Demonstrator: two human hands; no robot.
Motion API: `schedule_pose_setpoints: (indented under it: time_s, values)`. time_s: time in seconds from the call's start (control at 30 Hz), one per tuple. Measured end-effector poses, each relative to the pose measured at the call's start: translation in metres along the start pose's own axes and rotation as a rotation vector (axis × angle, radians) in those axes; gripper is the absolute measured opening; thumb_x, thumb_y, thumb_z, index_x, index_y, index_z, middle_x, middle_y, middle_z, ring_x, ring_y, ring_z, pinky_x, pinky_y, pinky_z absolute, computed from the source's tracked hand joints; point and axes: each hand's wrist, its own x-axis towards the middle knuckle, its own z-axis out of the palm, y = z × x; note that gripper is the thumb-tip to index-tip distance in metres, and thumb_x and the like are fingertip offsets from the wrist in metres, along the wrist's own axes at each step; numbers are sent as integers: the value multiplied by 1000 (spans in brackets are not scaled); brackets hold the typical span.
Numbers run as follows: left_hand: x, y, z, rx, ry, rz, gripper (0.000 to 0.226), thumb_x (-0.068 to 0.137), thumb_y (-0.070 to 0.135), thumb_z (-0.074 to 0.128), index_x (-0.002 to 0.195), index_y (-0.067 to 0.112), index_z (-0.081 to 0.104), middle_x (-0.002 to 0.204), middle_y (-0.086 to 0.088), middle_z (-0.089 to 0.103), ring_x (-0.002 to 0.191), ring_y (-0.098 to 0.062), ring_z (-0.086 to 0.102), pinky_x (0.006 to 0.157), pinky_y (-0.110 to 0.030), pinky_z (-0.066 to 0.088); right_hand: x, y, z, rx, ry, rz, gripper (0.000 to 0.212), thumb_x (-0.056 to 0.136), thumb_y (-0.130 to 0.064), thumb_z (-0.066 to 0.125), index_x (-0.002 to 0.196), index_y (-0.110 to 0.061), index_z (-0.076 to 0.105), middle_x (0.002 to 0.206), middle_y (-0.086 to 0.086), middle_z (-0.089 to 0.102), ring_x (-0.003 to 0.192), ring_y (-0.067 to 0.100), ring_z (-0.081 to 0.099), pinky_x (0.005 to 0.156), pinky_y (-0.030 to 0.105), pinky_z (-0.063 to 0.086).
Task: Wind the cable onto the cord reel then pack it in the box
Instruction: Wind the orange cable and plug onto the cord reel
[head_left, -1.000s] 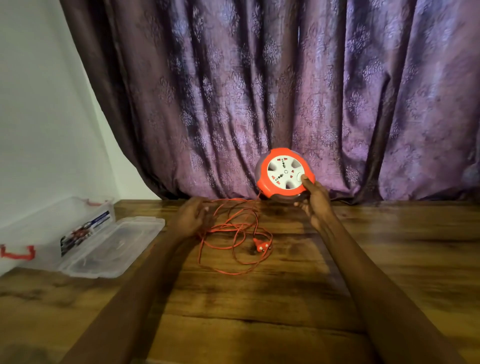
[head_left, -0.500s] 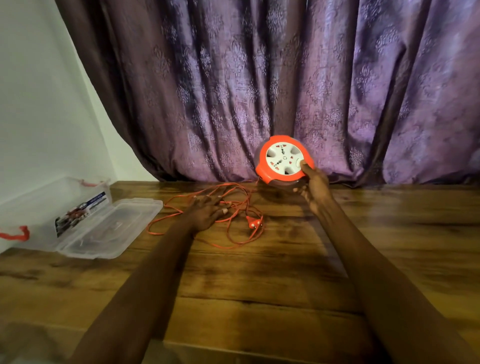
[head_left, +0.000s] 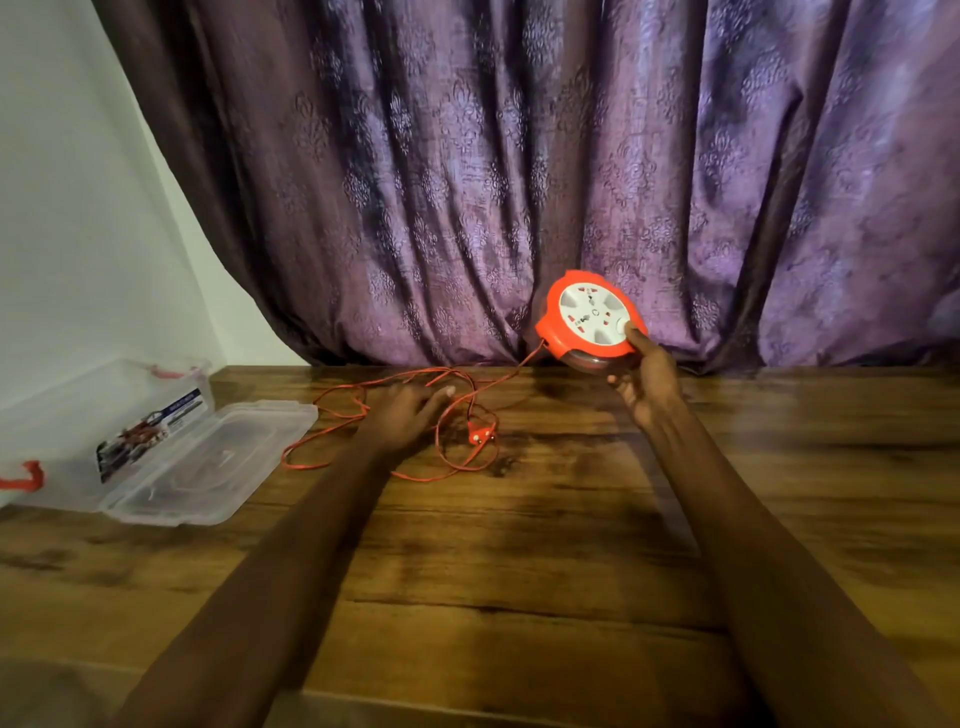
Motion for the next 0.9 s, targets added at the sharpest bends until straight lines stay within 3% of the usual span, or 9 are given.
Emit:
schedule_pose_setpoints:
  time_s: [0.07,0.2,0.27,0.4,0.5,0.57,0.7,0.77,0.9]
  values:
    - [5,33,-1,-338,60,-109,49,99,53,48,86,13,72,79,-3,73,77,-22,68,74,-39,55,-1,-3,-3,-2,0,-9,31,97,-23,60,123,-6,59,84,5,67,58,14,55,36,19,42]
    - [25,84,-9,-391,536,-34,30,100,37,53,75,21,58,66,10,60,63,-7,56,62,-27,46,-8,-1,-4,-28,-14,-58,25,97,-23,59,122,-16,56,97,10,65,61,14,60,39,22,49]
    - [27,105,-8,-540,443,-17,37,99,42,51,69,22,59,58,11,62,50,2,52,52,-17,40,-12,3,-2,-33,-32,-77,24,97,-22,60,120,-20,52,105,11,64,65,16,62,43,25,53]
    - [21,126,16,-420,84,-86,53,95,56,49,81,11,72,69,-9,73,54,-20,68,55,-38,54,-19,5,8,41,-95,-86,31,97,-13,60,124,-20,48,120,10,61,87,27,65,57,37,62]
    - [20,143,29,-1054,-129,-409,37,95,51,57,104,17,69,99,-5,76,77,-21,72,73,-39,59,-20,8,16,106,-142,-71,33,96,-7,60,123,-19,47,121,8,61,88,26,67,60,40,62]
    - [28,147,37,-1343,-38,-427,20,97,37,59,108,22,67,100,6,75,91,-16,69,86,-35,55,-20,11,19,103,-166,-64,33,96,-7,60,125,-17,49,120,9,63,82,22,70,58,36,61]
    - [39,153,45,-1510,252,-426,26,94,15,63,120,15,63,100,-1,73,82,-10,70,68,-24,57,-21,22,23,-44,-168,-42,43,96,-14,62,136,-10,47,130,18,62,85,24,71,56,33,60]
    - [38,149,50,-1496,308,-439,26,94,13,63,120,17,62,99,1,72,81,-8,69,69,-25,56,-21,25,21,-289,-135,-199,50,94,-12,65,139,-12,43,139,20,55,108,29,65,74,40,62]
    - [36,131,54,-1381,346,-389,20,92,10,67,111,16,65,88,10,73,79,-5,67,68,-25,57,-16,22,1,-1257,-153,-1031,61,92,-24,64,148,-22,42,139,9,47,125,26,51,103,40,45]
